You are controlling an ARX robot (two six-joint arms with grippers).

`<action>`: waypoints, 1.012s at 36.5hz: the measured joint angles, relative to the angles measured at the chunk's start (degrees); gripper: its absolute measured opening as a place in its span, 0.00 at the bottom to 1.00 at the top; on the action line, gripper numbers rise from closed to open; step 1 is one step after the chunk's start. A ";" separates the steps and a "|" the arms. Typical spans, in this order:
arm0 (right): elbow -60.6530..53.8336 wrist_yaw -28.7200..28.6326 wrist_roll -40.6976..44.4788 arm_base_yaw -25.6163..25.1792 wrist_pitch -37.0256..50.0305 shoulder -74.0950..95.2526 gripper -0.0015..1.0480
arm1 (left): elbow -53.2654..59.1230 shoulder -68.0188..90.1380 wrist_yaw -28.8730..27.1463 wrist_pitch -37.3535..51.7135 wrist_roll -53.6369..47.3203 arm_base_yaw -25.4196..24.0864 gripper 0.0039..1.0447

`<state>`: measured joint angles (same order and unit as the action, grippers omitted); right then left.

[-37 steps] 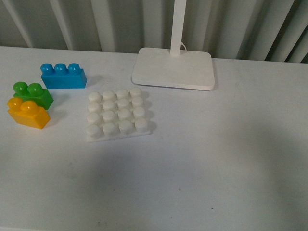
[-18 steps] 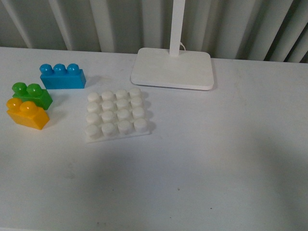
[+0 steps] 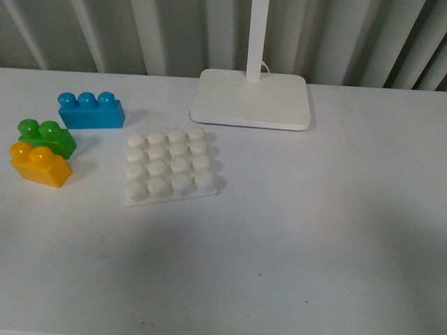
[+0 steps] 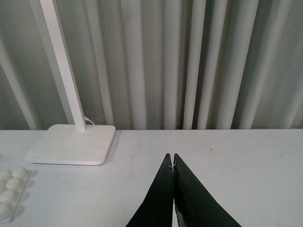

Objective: Insert yellow block into base center

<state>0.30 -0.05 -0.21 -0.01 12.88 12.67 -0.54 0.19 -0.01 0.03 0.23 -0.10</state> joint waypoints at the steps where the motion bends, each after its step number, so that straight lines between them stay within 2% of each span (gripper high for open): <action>1: 0.00 0.02 0.00 0.00 -0.33 -0.31 0.01 | 0.00 0.00 0.00 0.00 0.00 0.00 0.94; 6: 0.00 0.02 0.00 0.00 -2.62 -2.60 0.01 | 0.00 0.00 0.00 0.00 0.00 0.00 0.94; 9: 0.04 0.00 0.00 0.00 -11.78 -9.97 0.01 | 0.00 0.00 0.00 0.00 0.00 0.00 0.94; 18: 0.04 0.00 0.02 0.00 -12.79 -12.41 0.02 | 0.00 0.00 0.00 0.00 0.00 0.00 0.94; 25: 0.04 0.00 0.09 0.00 -12.79 -12.41 0.28 | 0.00 0.00 0.00 0.00 0.02 0.00 0.94; 29: 0.04 0.00 0.09 0.00 -12.79 -12.41 0.50 | 0.00 0.00 0.00 0.00 0.00 0.00 0.94; 31: 0.04 0.02 0.09 0.00 -12.79 -12.41 0.60 | -3.15 4.52 6.21 -8.07 5.29 -0.42 0.94; 32: 0.04 -0.02 0.11 0.00 -12.79 -12.41 0.67 | -4.87 8.63 7.39 -11.21 7.91 0.20 0.94; 34: 0.04 -0.02 0.11 0.00 -12.79 -12.44 0.77 | -5.77 17.07 7.72 -9.68 13.94 2.56 0.94; 37: 0.04 0.00 0.09 0.00 -12.79 -12.41 0.89 | -5.79 25.31 7.54 -3.30 16.55 4.50 0.94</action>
<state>0.34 -0.05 -0.12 -0.01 0.10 0.25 -6.33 25.50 7.53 -3.27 16.78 4.40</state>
